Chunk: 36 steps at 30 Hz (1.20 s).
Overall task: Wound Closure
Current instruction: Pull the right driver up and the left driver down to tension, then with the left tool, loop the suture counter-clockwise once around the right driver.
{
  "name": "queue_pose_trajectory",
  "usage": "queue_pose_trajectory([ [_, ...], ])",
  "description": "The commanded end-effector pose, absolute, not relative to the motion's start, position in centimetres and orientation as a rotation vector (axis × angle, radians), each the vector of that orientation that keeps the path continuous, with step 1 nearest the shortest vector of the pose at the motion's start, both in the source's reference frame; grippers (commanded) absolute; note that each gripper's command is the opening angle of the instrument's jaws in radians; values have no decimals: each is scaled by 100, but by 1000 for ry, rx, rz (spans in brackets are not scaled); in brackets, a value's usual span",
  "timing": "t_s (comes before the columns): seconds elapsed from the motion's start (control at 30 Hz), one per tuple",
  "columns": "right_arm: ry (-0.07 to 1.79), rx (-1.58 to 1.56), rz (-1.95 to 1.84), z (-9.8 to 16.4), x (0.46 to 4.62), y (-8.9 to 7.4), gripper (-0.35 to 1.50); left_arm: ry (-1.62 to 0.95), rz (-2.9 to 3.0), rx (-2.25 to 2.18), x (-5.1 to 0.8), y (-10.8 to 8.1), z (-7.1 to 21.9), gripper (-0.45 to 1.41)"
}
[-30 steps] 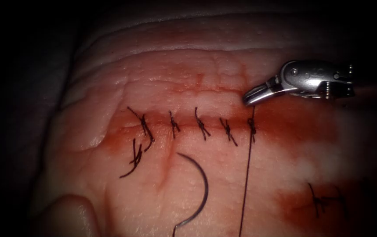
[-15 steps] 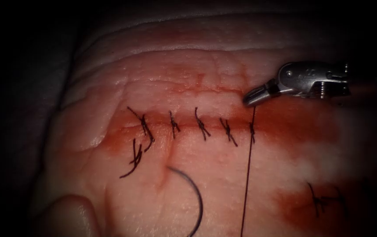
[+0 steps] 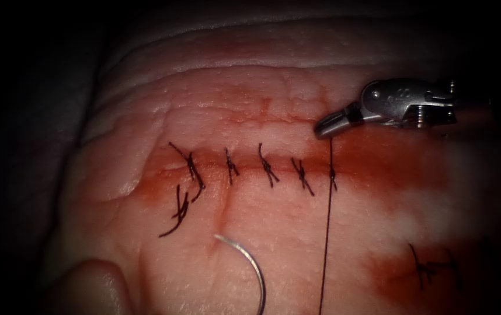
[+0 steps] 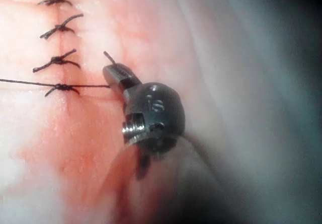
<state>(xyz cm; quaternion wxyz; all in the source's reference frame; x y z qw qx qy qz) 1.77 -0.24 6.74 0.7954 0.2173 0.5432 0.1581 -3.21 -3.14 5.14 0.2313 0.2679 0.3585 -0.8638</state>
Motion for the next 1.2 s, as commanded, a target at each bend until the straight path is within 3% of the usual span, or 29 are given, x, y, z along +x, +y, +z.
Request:
queue_pose_trajectory([
  [0.03,1172,468,338,676,183,-32,-35,964,-2382,769,-324,-312,514,-45],
  [0.1,1185,466,344,672,182,-37,-35,885,-2416,823,-326,-292,505,-45],
  [0.17,1207,460,365,665,181,-40,44,829,-2455,876,-325,-270,497,-45],
  [0.2,1213,453,377,662,180,-40,74,786,-2479,917,-325,-254,491,-45],
  [0.23,1224,444,395,658,176,-40,93,751,-2508,950,-324,-241,487,-45],
  [0.37,1226,377,424,643,159,-37,115,608,-2602,1051,-314,-184,473,-45],
  [0.6,1231,261,465,619,126,-29,132,389,-2777,1247,-291,-87,454,-45],
  [0.67,1256,235,496,613,120,-33,125,336,-2798,1290,-286,-63,449,-45],
  [0.73,1260,212,522,608,118,-40,96,286,-2821,1318,-284,-42,446,-45],
  [0.8,1262,223,510,600,119,-53,-5,255,-2833,1341,-284,-25,444,-45],
  [0.83,1265,239,495,597,122,-58,-35,244,-2839,1360,-284,-16,444,-45],
  [1.2,1405,221,478,579,163,-110,-35,235,-2876,1409,-288,35,480,-45],
])
